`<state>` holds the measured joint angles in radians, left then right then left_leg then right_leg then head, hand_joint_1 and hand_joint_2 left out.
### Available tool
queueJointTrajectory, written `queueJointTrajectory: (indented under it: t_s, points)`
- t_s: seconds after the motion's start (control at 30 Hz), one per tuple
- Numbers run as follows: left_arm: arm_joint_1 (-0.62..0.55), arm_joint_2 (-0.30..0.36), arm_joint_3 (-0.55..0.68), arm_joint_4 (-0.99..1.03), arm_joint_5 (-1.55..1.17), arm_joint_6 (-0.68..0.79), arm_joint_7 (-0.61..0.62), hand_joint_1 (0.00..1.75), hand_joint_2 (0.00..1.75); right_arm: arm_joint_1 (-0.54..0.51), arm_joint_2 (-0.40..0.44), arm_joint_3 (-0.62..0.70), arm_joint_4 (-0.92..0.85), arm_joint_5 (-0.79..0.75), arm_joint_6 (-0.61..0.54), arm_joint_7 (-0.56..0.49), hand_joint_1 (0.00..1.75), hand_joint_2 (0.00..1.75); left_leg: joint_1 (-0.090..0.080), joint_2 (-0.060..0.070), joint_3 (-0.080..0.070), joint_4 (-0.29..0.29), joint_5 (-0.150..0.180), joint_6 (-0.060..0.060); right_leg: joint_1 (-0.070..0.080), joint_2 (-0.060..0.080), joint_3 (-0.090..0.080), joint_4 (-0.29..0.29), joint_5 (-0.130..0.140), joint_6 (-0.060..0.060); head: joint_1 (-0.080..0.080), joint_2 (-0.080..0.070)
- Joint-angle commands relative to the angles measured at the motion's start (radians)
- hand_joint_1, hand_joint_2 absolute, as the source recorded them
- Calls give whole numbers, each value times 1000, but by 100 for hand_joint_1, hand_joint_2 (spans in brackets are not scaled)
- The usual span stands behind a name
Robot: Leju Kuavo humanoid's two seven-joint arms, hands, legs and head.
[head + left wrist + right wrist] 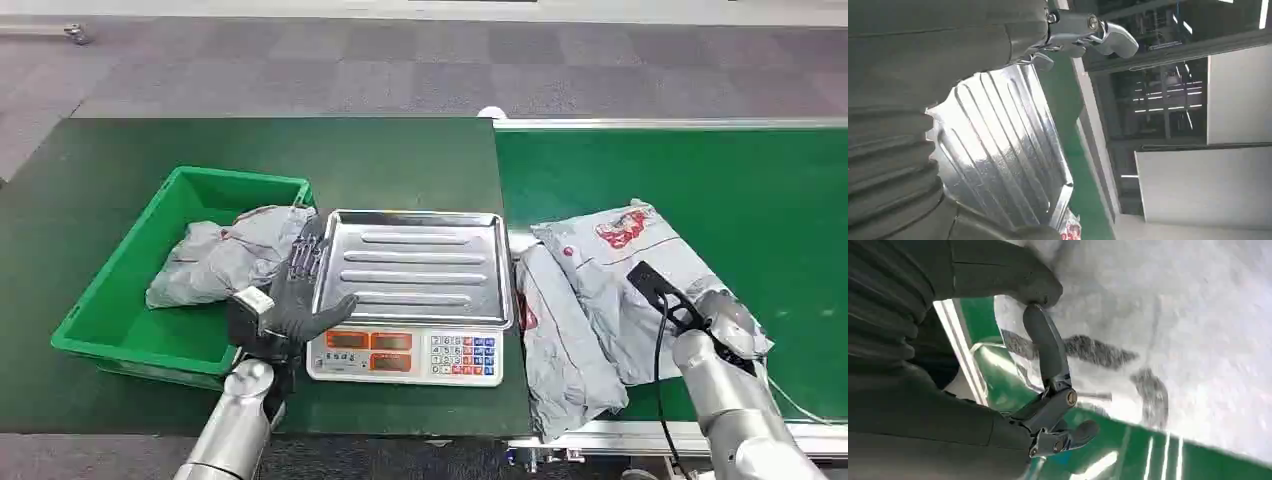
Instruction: Moved the parcel from conveyor to table for the left to box.
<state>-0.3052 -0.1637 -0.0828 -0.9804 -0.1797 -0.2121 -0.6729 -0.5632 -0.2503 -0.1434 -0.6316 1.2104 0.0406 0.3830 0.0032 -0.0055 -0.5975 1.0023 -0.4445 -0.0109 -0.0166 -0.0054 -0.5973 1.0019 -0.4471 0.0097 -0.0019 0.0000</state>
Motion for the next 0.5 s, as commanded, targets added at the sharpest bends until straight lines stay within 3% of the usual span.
queueJointTrajectory:
  t_s: [0.03,0.1,0.3,0.4,0.43,0.5]
  points:
    - [-40,5,-8,74,-2,4,-2,0,175,-70,-7,-15,195,12,133,-37,0,175,1,0,3,-1,0,0,1,0,3,-2,0,-1,0,0]
    - [-39,3,-9,68,-2,-1,1,0,175,-75,-16,1,207,22,161,-34,0,175,0,1,4,-2,0,0,1,1,4,-3,0,-1,0,0]
    - [-2,20,1,24,3,4,5,0,175,-93,16,-34,185,-96,229,-206,0,175,0,3,3,-2,-1,0,0,3,2,-2,0,-1,0,0]
    - [4,22,2,17,5,5,6,0,175,-84,17,-19,161,-110,223,-215,0,175,0,5,3,-2,-1,0,0,5,2,-2,1,-1,0,0]
    - [9,22,4,10,7,6,7,0,175,-87,20,-17,148,-122,190,-219,0,0,0,3,2,-1,-1,0,0,3,1,-1,0,-1,0,0]
    - [33,29,18,-34,16,12,14,0,175,-127,55,-44,105,-188,74,-288,0,0,0,6,4,-2,-1,0,0,6,2,-1,1,-2,0,0]
